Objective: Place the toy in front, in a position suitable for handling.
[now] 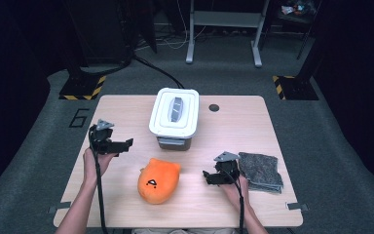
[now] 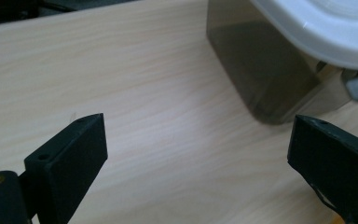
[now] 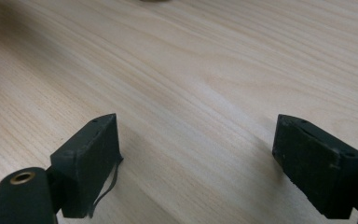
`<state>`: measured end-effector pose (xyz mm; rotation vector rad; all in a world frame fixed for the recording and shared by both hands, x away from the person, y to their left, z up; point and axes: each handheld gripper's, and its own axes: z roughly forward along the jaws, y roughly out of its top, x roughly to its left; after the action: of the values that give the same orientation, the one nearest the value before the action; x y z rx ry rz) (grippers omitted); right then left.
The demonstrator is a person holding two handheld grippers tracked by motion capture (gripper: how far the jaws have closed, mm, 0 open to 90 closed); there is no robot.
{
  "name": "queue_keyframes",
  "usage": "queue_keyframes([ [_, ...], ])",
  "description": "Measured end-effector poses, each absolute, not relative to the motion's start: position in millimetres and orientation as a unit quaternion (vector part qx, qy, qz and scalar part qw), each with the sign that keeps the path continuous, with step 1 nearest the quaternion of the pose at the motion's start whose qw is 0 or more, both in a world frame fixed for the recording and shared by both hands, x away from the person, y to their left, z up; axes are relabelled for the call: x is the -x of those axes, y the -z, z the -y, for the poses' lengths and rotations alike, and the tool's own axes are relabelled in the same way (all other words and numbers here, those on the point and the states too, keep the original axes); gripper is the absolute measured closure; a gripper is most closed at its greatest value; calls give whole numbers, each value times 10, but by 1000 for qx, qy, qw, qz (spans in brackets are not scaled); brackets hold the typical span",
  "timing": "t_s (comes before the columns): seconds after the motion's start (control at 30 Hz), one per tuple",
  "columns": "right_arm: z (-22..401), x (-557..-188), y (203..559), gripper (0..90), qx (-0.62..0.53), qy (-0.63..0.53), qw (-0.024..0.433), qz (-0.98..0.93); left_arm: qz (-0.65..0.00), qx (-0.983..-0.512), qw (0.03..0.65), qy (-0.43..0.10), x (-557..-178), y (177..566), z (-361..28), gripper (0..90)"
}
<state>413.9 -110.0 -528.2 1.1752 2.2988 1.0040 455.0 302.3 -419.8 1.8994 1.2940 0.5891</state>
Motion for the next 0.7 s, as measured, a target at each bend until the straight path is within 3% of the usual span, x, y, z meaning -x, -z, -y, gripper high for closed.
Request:
queue_keyframes([
  [0.7, 1135, -4132, 5285, 134, -435, -353, 191, -806, -431, -778, 410, -204, -5175, 3806, -2099, 143],
])
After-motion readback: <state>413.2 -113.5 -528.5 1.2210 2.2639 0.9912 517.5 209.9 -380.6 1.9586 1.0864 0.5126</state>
